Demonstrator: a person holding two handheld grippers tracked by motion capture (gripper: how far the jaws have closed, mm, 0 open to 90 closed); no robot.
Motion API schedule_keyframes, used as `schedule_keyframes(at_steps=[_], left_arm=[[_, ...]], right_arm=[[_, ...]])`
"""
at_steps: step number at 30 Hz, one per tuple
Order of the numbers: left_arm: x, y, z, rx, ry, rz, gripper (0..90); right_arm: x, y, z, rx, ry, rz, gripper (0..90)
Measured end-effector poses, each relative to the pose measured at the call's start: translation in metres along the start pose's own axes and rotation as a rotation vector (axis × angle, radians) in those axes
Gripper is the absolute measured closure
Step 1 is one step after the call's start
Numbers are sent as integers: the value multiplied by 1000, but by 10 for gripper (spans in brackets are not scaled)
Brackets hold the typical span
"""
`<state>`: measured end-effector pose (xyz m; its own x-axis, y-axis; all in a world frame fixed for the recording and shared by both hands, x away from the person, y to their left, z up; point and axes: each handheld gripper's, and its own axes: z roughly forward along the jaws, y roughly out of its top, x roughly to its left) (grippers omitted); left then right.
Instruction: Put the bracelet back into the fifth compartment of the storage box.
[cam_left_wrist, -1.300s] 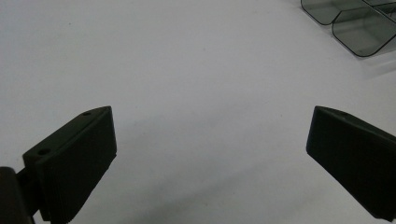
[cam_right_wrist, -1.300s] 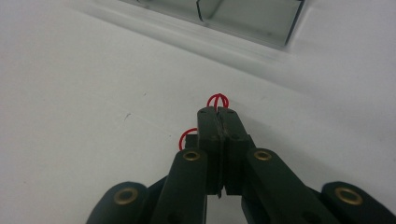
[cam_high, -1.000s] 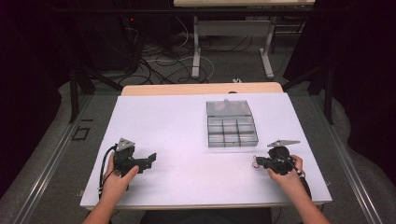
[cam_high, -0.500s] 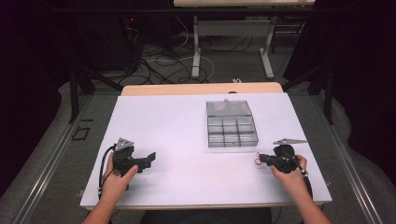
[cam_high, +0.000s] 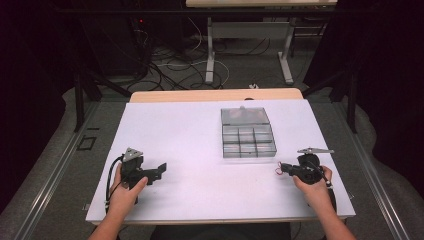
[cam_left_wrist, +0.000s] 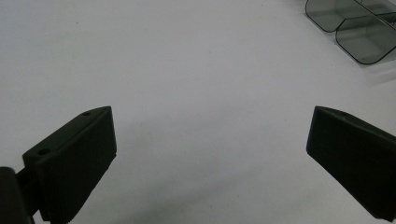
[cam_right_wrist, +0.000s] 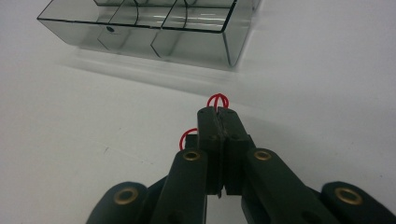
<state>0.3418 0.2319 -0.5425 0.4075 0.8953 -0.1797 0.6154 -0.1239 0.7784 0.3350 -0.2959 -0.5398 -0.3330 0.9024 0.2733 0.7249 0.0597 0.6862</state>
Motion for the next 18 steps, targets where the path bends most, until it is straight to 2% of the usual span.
schedule_keyframes(at_steps=[3, 10, 12, 14, 15, 18], left_arm=[[1, 0, -1, 7, -2, -1, 15], [1, 0, 0, -3, -1, -2, 14], [1, 0, 0, -14, -2, -2, 11], [0, 0, 0, -21, -6, -9, 6], [1, 1, -2, -9, -28, 1, 4], [-1, 0, -1, -31, -24, -1, 4]], right_arm=[[-1, 0, -1, -2, 6, 12, 897], [-6, 1, -2, -18, 8, 22, 897], [-7, 1, -4, -15, 6, 37, 897], [-7, 1, -5, -19, 9, 40, 897], [-8, 1, -5, -21, 9, 37, 897], [-8, 2, -6, -23, 7, 43, 897]])
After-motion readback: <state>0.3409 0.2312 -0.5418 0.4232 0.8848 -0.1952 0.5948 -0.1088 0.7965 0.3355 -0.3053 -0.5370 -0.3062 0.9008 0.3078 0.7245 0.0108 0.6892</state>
